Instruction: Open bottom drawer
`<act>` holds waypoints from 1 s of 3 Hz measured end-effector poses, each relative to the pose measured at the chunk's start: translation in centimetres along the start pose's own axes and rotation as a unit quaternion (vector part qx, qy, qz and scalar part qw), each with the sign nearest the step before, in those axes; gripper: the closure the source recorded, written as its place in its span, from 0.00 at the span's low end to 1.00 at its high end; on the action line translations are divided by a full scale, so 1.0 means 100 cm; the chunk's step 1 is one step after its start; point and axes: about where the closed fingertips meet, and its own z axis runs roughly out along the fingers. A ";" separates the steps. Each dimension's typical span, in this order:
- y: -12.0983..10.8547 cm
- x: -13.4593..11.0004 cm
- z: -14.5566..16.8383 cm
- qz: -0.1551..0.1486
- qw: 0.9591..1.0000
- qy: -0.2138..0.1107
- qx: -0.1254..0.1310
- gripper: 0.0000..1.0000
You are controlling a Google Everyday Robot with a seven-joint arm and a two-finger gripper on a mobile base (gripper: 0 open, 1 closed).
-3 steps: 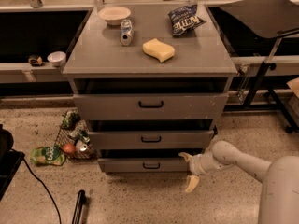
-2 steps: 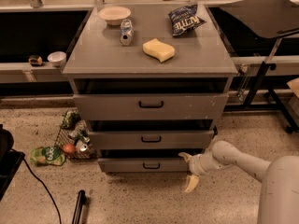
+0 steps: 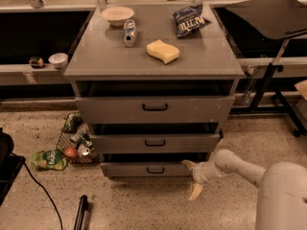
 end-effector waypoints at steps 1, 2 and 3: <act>0.001 0.010 0.020 -0.015 1.000 0.020 -0.004 0.00; -0.007 0.016 0.039 -0.031 0.999 0.036 0.002 0.00; -0.019 0.019 0.054 -0.046 0.998 0.044 0.011 0.00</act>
Offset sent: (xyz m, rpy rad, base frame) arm 0.0293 0.0158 -0.0569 -0.1246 -0.0876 0.0468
